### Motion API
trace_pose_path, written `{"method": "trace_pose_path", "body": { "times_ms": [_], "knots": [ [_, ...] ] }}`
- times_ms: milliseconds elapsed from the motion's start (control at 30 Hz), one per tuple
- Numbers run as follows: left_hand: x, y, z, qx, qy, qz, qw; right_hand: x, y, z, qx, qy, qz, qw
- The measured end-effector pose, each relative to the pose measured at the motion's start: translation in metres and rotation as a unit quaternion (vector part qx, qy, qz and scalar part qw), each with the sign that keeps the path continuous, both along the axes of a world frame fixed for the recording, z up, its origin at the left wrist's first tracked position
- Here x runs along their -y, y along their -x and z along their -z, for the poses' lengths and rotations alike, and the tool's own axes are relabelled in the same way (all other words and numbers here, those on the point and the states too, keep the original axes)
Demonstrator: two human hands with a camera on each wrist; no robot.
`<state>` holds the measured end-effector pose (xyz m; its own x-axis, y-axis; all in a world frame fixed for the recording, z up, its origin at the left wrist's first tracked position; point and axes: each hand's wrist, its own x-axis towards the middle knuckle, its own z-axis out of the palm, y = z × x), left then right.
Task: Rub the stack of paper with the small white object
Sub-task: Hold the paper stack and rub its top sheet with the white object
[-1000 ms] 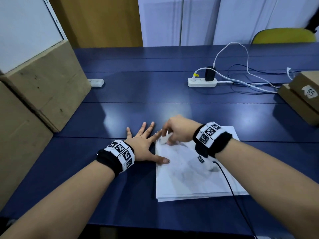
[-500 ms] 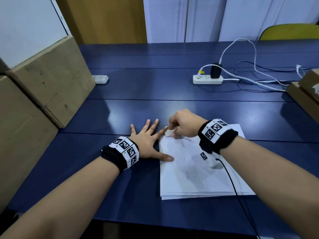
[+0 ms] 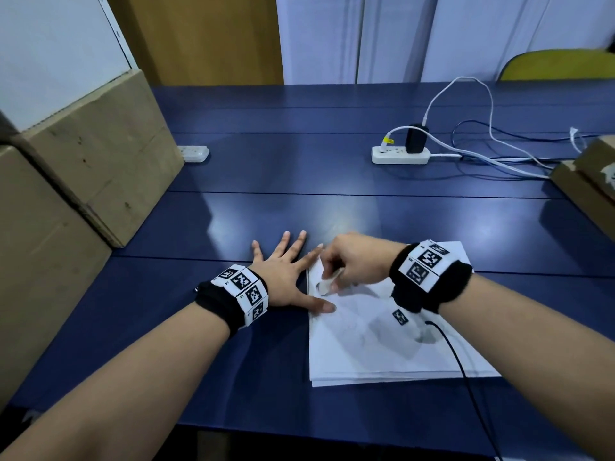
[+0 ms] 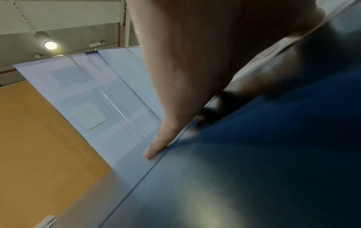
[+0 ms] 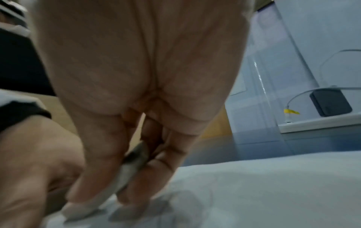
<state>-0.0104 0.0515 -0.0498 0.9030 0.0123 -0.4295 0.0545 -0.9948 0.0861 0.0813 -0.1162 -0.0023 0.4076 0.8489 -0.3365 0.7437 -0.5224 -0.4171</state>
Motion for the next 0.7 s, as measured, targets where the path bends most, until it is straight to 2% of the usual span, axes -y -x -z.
{"method": "trace_pose_path", "body": {
  "times_ms": [67,133,200,333,400,467,567,700],
  "knots": [
    [0.0,0.001,0.0,-0.002,0.0,-0.002,1.0,-0.004,-0.006,-0.002,0.036,-0.013,0.023,0.999],
    [0.001,0.001,-0.001,-0.002,0.002,-0.003,1.0,-0.008,-0.017,-0.004,0.075,-0.039,0.088,0.992],
    [0.001,0.002,-0.001,0.001,0.006,-0.007,1.0,-0.008,-0.021,-0.005,0.08,-0.045,0.118,0.989],
    [0.0,0.0,0.001,0.0,0.007,-0.006,1.0,-0.001,-0.004,-0.007,-0.026,0.024,0.02,0.999],
    [0.0,0.0,0.001,0.0,0.007,-0.006,1.0,-0.003,-0.004,-0.005,-0.006,0.029,0.007,1.0],
    [0.001,0.001,0.0,-0.001,0.007,-0.006,1.0,-0.008,-0.013,-0.004,0.048,-0.006,0.052,0.997],
    [0.001,0.002,-0.002,0.001,0.007,-0.007,1.0,-0.01,-0.022,-0.005,0.079,-0.042,0.109,0.99],
    [0.0,0.001,0.001,0.003,0.01,-0.007,1.0,0.0,-0.008,-0.008,-0.016,0.022,0.024,0.999]
  ]
}}
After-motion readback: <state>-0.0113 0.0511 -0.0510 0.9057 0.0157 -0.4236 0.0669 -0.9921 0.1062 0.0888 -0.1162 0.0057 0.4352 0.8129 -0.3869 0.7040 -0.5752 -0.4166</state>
